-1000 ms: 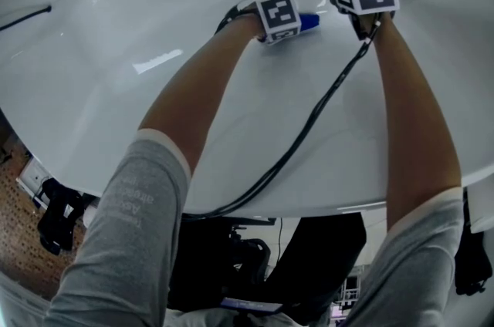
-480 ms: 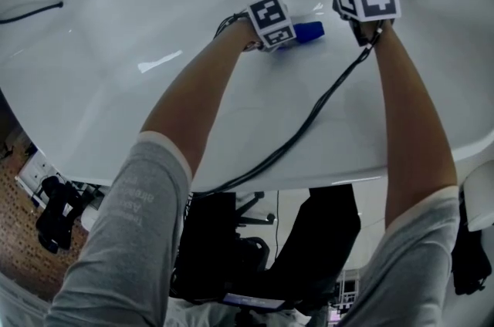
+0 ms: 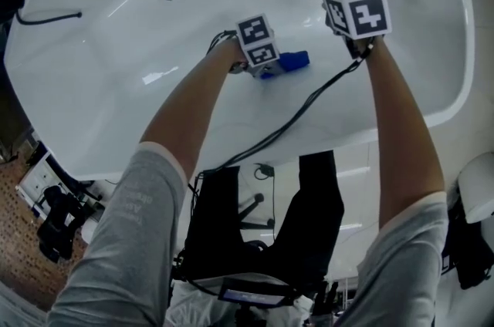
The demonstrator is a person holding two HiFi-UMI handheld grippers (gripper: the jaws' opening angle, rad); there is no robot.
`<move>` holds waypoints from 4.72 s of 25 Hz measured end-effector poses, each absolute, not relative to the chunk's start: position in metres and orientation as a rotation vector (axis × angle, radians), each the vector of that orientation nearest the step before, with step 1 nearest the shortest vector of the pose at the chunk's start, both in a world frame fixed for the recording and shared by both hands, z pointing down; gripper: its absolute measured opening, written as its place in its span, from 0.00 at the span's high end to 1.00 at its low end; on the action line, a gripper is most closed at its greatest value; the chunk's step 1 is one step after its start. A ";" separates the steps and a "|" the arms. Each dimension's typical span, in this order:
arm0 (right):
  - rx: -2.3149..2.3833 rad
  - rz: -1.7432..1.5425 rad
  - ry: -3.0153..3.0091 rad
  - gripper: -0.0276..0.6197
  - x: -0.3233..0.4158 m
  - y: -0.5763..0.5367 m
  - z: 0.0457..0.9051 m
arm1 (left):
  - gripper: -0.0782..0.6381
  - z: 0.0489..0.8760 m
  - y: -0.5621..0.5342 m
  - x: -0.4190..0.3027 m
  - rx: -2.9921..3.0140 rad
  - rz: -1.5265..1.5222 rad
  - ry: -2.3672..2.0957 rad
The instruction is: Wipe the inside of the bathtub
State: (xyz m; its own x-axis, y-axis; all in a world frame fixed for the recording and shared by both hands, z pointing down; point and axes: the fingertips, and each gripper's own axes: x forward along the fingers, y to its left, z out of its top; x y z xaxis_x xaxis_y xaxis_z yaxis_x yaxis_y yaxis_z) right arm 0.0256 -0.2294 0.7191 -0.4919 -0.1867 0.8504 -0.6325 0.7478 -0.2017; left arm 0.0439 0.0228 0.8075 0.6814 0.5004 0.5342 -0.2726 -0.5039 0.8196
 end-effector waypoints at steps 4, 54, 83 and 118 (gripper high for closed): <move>0.628 0.631 -2.060 0.94 0.032 -0.227 0.693 | 0.75 0.780 0.030 0.045 1.849 0.905 0.216; 1.307 0.836 -2.153 0.94 0.146 -0.033 0.306 | 0.73 0.371 0.046 0.000 2.503 0.839 -0.699; 1.164 0.669 -2.539 0.94 0.228 0.132 0.160 | 0.73 0.152 0.231 -0.028 2.159 0.551 -1.784; 1.025 0.595 -2.409 0.95 0.049 0.206 0.186 | 0.72 0.178 0.319 -0.221 1.998 0.456 -1.794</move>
State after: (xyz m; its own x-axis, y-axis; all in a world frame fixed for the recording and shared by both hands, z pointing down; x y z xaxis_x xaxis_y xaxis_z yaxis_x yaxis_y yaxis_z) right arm 0.0489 0.2063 0.1858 -0.6208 -0.5520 0.5568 -0.7478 0.6302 -0.2089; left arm -0.2215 0.3190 0.1783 0.1160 -0.8570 0.5020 -0.9927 -0.0837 0.0864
